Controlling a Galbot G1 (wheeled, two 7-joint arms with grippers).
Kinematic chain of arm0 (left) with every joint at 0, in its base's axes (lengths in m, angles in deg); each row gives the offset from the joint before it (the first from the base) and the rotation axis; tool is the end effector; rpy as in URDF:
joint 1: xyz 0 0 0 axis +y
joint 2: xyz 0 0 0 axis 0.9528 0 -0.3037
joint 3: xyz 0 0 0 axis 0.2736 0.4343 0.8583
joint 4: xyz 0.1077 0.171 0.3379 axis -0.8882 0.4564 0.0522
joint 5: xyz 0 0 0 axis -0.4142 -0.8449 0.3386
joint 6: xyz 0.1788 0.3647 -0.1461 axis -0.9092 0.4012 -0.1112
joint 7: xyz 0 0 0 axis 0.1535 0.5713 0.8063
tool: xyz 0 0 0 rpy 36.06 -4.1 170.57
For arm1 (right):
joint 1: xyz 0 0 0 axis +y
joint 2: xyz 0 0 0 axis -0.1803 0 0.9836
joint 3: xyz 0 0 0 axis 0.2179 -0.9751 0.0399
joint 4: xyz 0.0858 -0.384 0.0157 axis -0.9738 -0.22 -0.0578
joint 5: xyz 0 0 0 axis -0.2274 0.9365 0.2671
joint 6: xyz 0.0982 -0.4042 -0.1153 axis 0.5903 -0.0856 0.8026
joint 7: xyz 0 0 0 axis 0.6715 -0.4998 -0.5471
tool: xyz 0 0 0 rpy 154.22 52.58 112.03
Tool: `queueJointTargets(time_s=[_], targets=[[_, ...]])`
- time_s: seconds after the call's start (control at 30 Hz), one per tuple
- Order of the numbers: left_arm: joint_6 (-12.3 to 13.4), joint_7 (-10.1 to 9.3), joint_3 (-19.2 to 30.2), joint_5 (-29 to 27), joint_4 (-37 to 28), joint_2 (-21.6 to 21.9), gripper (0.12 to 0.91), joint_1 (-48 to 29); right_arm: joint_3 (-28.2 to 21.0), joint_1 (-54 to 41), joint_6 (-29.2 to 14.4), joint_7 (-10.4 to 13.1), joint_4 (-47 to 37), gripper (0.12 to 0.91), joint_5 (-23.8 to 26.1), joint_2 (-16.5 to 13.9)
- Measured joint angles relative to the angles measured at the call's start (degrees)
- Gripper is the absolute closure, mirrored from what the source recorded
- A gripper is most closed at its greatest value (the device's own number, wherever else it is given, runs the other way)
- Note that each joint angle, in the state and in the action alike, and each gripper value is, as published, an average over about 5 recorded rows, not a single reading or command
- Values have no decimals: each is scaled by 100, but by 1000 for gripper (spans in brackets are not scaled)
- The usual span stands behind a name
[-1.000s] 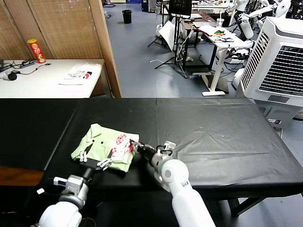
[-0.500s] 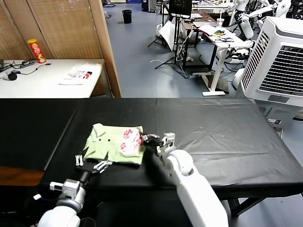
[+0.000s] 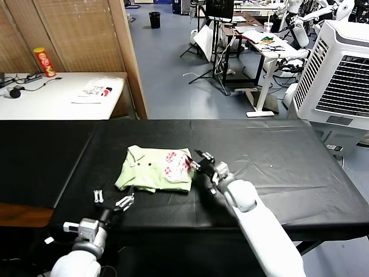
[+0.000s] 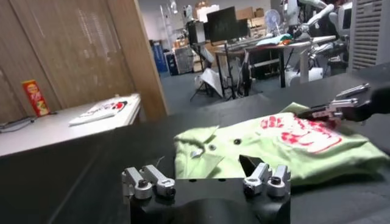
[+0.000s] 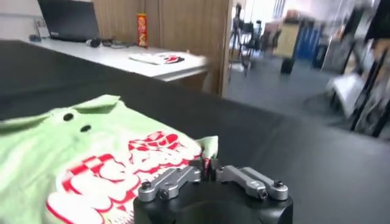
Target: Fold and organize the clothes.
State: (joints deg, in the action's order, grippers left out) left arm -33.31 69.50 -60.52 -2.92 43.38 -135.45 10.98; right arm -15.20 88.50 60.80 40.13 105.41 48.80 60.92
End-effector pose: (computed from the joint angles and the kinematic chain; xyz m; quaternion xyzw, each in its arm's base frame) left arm 0.2469 0.0581 -0.3077 -0.0408 -0.9872 -0.0978 0.1194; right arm 0.4820 0.0397 -0.3489 0.2854 -0.9469 0.1347 0.0623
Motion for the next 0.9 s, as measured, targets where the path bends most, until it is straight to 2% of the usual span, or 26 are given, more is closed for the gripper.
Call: queueJointTargets(time_s=[0.07, 0.13, 0.23, 0.3, 0.4, 0.6, 0.73, 0.9], targets=[[63, -26, 16, 132, -28, 17, 232, -14, 99, 263, -126, 96, 303, 353, 20, -153], [188, -95, 21, 340, -66, 40, 232, -14, 210, 590, -198, 257, 659, 275, 29, -264], [453, -173, 4, 614, -139, 84, 232, 2, 406, 1184, -243, 538, 1258, 234, 49, -321], [597, -181, -13, 673, -173, 121, 232, 29, 557, 1610, -248, 737, 1660, 229, 75, -294], [669, -242, -22, 739, -161, 195, 232, 104, 815, 2271, -260, 1035, 2214, 227, 110, -195], [540, -609, -2, 1120, 140, 413, 232, 421, 1349, 3680, -516, 1663, 3083, 227, 45, 27], [524, -681, -73, 1176, 439, 566, 232, 807, 1536, 4527, -745, 1891, 3519, 227, 134, 126], [613, -777, -216, 1286, 736, 629, 232, 1328, 1631, 5384, -781, 2177, 3984, 227, 164, 151]])
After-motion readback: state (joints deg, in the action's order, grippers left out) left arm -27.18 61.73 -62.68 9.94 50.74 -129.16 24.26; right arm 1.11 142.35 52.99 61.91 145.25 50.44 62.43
